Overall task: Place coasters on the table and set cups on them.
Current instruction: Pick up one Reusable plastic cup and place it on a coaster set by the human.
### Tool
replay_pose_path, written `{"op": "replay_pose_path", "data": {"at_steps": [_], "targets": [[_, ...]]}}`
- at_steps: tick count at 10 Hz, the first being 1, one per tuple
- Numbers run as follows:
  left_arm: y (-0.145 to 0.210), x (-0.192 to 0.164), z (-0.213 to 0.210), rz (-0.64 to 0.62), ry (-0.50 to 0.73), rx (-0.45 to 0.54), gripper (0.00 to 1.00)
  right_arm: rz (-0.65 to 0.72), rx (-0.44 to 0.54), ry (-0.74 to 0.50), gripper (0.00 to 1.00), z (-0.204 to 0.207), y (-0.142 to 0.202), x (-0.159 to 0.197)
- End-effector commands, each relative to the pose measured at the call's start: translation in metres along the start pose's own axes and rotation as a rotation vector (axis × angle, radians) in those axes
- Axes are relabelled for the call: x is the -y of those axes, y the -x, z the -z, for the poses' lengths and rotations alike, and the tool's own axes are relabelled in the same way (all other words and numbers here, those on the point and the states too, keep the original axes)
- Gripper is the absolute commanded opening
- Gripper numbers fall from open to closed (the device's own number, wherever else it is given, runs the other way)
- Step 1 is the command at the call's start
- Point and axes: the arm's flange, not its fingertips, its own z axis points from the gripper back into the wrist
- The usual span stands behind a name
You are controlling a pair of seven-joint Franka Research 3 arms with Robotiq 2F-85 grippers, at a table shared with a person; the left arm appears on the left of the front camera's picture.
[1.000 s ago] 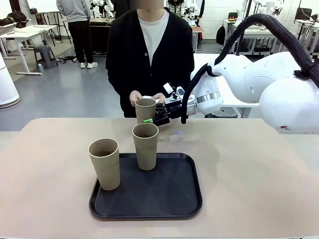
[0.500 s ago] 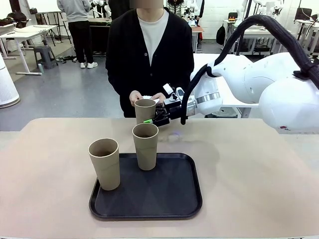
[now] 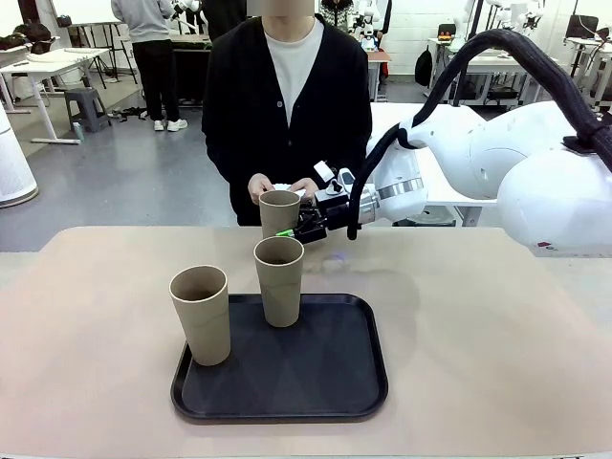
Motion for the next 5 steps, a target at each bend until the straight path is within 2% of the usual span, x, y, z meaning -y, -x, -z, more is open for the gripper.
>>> {"op": "replay_pose_path", "data": {"at_steps": [1,5], "targets": [[-0.0011,-0.0002,-0.0012,0.021,0.011,0.008,1.0,-0.037,0.0,-0.012,0.85,-0.0036,0.0,0.0039],[-0.0011,-0.0002,-0.0012,0.021,0.011,0.008,1.0,-0.048,-0.019,0.002,0.85,-0.0047,0.0013,0.0074]]}}
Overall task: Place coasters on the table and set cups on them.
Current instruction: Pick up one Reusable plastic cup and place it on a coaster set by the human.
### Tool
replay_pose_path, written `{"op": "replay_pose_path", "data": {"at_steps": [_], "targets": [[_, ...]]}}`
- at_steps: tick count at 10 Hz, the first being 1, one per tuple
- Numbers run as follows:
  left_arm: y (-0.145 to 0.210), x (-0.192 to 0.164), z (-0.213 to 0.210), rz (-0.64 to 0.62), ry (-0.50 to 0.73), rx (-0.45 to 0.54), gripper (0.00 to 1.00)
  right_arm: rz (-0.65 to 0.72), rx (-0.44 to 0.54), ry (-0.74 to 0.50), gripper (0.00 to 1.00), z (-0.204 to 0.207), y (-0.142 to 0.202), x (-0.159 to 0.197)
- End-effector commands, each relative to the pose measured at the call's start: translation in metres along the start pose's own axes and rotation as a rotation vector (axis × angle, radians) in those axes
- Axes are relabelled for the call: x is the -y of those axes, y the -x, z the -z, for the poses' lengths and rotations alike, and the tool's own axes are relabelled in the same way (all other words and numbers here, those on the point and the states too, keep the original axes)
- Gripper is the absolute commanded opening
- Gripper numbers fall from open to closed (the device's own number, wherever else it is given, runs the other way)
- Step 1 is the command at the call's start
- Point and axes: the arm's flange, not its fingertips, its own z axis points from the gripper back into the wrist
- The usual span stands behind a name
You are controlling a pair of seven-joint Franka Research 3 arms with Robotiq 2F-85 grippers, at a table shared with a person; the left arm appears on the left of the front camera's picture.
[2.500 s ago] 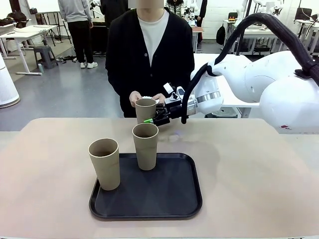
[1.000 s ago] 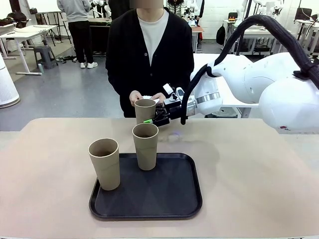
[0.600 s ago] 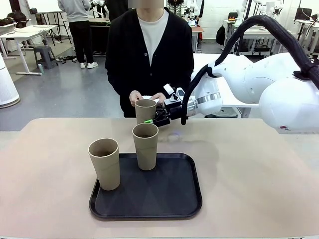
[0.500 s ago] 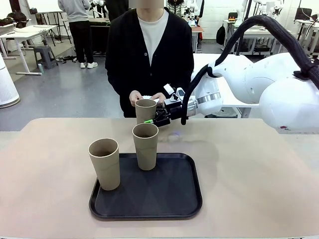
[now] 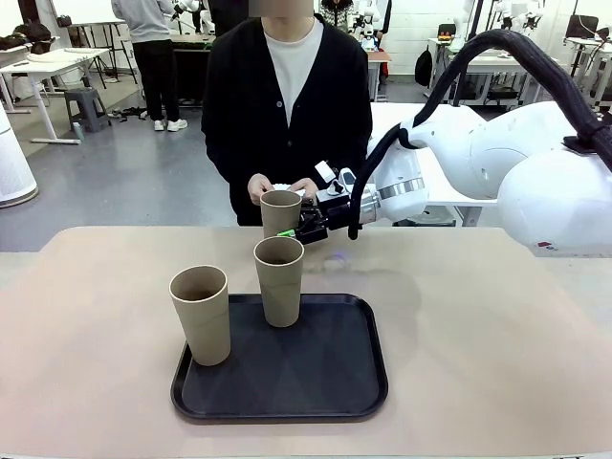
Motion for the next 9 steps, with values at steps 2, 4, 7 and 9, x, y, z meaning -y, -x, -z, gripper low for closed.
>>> {"op": "replay_pose_path", "data": {"at_steps": [2,4,7,9], "targets": [[-0.0011,-0.0002,-0.0012,0.021,0.011,0.008,1.0,-0.04,-0.037,0.003,0.85,-0.0032,0.0022,0.0078],[-0.0011,-0.0002,-0.0012,0.021,0.011,0.008,1.0,-0.051,-0.052,0.004,0.85,-0.0038,0.0041,0.0095],[-0.0011,-0.0002,-0.0012,0.021,0.011,0.008,1.0,-0.036,-0.042,-0.009,0.96,-0.0056,0.0066,0.0112],[-0.0011,-0.0002,-0.0012,0.021,0.011,0.008,1.0,-0.033,-0.04,-0.016,1.0,-0.0048,0.0064,0.0106]]}}
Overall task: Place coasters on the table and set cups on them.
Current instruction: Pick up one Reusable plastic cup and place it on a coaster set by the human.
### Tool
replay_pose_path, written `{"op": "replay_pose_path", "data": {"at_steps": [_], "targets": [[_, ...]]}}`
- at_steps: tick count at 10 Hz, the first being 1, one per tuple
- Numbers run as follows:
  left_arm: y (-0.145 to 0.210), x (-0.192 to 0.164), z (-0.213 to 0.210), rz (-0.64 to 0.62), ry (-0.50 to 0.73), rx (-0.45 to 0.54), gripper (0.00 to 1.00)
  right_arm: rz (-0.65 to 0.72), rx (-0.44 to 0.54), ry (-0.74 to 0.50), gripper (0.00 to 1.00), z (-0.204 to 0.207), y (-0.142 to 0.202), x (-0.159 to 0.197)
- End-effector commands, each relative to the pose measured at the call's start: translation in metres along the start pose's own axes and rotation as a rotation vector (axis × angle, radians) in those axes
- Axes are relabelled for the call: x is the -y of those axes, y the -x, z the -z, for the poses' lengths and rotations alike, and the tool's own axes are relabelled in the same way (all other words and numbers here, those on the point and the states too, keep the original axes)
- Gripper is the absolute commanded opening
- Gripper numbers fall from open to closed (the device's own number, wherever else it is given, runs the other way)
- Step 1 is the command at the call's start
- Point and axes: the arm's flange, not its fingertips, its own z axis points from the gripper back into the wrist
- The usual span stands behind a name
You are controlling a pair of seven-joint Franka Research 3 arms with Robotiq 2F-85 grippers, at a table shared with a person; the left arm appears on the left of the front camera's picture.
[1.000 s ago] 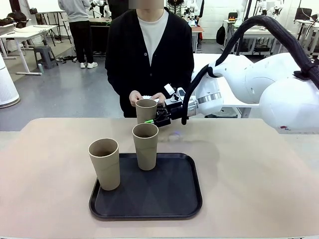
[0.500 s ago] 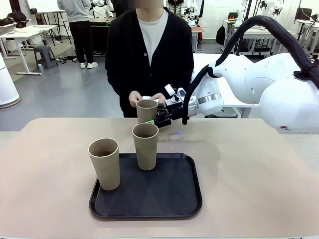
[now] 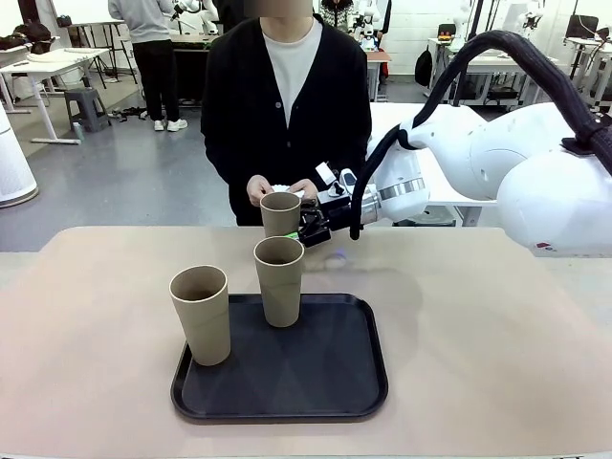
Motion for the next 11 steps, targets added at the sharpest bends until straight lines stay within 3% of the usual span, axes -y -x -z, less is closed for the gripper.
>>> {"op": "replay_pose_path", "data": {"at_steps": [1,11], "targets": [[-0.001,0.0,-0.001,0.021,0.011,0.008,1.0,-0.015,-0.022,-0.02,1.0,-0.002,0.001,0.008],[-0.001,0.0,-0.001,0.021,0.011,0.008,1.0,0.005,-0.09,0.027,1.0,-0.04,-0.007,0.01]]}}
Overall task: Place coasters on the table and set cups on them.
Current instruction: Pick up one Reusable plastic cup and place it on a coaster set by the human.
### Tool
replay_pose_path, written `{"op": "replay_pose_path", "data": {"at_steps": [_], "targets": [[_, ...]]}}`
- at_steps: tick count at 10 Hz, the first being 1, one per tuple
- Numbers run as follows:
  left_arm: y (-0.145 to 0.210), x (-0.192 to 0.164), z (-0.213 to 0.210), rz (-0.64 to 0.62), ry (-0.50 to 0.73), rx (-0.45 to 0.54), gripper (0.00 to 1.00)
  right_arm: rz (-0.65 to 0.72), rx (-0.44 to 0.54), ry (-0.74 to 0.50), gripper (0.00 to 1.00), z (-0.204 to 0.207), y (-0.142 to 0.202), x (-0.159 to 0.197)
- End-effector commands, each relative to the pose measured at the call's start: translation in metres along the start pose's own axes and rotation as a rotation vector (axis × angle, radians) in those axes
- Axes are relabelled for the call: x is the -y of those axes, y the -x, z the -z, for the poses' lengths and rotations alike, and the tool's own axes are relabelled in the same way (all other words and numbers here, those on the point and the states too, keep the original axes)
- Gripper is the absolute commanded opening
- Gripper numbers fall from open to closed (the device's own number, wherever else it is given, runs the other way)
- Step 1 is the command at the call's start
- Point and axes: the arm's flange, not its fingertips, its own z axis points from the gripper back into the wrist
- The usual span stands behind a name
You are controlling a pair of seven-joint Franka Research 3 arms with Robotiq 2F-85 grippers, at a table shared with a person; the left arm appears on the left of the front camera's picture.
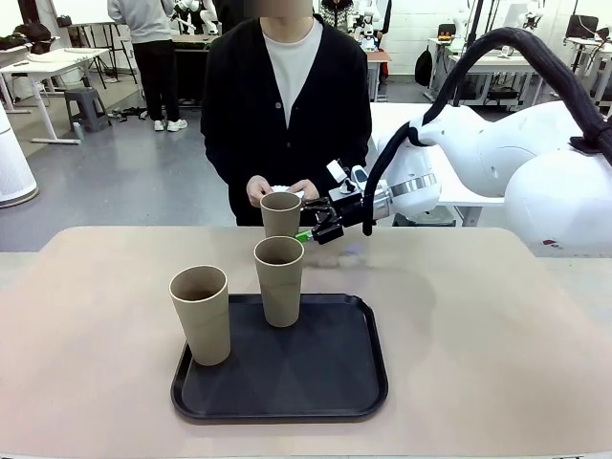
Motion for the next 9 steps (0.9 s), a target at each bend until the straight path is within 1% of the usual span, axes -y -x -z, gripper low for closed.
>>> {"op": "replay_pose_path", "data": {"at_steps": [1,2,3,4,6,7,8,9], "targets": [[-0.001,0.0,-0.001,0.021,0.011,0.008,1.0,0.022,-0.035,0.017,1.0,-0.017,-0.012,-0.001],[-0.001,0.0,-0.001,0.021,0.011,0.008,1.0,0.017,-0.04,0.038,1.0,-0.028,-0.019,-0.005],[-0.001,0.0,-0.001,0.021,0.011,0.008,1.0,0.022,-0.071,0.062,1.0,-0.04,-0.029,-0.012],[-0.001,0.0,-0.001,0.021,0.011,0.008,1.0,0.023,-0.147,0.101,1.0,-0.054,-0.046,-0.023],[-0.001,0.0,-0.001,0.021,0.011,0.008,1.0,0.123,-0.449,0.162,1.0,-0.086,-0.096,-0.056],[-0.001,0.0,-0.001,0.021,0.011,0.008,1.0,0.143,-0.614,0.189,1.0,-0.094,-0.128,-0.08],[-0.001,0.0,-0.001,0.021,0.011,0.008,1.0,0.153,-0.806,0.208,1.0,-0.1,-0.158,-0.104],[-0.001,0.0,-0.001,0.021,0.011,0.008,1.0,0.152,-0.925,0.275,1.0,-0.103,-0.187,-0.127]]}}
